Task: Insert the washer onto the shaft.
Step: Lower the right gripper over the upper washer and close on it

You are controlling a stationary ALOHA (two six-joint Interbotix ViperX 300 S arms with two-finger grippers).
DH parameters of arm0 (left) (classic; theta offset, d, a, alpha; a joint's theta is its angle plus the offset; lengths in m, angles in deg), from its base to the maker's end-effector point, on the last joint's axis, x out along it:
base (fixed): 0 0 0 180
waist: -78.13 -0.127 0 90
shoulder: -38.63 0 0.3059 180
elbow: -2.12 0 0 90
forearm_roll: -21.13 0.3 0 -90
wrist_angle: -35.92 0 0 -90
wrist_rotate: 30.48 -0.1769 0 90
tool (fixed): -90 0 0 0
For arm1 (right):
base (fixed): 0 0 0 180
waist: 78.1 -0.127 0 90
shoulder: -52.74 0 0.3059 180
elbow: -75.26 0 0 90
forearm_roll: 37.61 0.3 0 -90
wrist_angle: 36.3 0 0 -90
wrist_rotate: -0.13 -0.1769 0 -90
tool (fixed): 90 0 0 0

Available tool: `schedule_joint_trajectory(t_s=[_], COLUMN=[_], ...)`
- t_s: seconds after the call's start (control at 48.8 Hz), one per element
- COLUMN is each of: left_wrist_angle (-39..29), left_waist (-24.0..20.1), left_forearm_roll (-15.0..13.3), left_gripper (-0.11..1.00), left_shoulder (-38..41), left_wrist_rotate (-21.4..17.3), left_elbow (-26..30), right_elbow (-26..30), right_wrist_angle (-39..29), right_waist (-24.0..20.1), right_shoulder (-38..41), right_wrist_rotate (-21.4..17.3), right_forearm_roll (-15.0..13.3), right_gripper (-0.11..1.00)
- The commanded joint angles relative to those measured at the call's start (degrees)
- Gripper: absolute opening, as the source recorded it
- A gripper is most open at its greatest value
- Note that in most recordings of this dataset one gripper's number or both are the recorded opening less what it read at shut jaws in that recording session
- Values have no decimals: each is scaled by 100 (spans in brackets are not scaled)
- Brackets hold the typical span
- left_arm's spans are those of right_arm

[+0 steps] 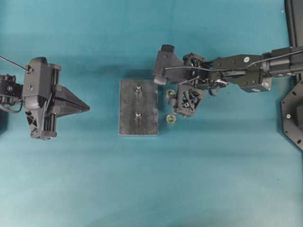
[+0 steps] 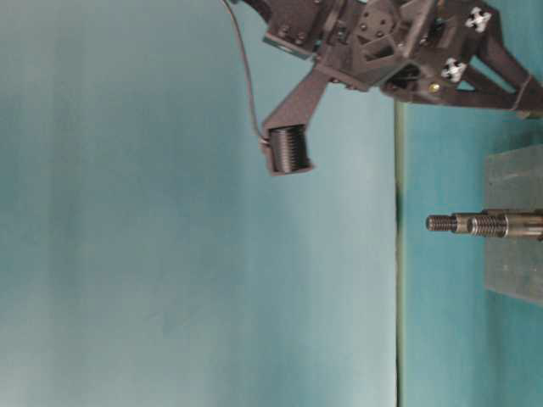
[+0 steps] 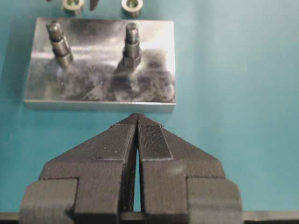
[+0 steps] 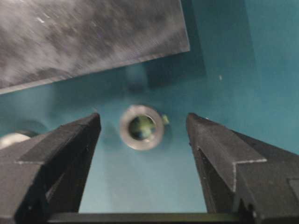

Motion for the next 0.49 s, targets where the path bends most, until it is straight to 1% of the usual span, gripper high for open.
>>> schedule_joint_trajectory(t_s=[0.0,0.123,0.307,0.471], left_wrist_angle=[44,44,53,62], left_waist=[0,9,9,0], left_forearm_roll=[9,9,9,9], left_gripper=[0,0,0,0], left_shoulder=[-18,-18,-18,-18], left_wrist_rotate=[0,0,0,0], left_elbow=[70,70,62,62], right_elbow=[105,114,123,132], right_wrist_angle=[-35,-149,-132,-114], right_waist=[18,9,9,-9], right_shoulder=[-53,-53,-44,-44], right_wrist_rotate=[35,26,18,18], right_forearm_roll=[-26,-26,-26,-26], right_gripper=[78,73,58,49])
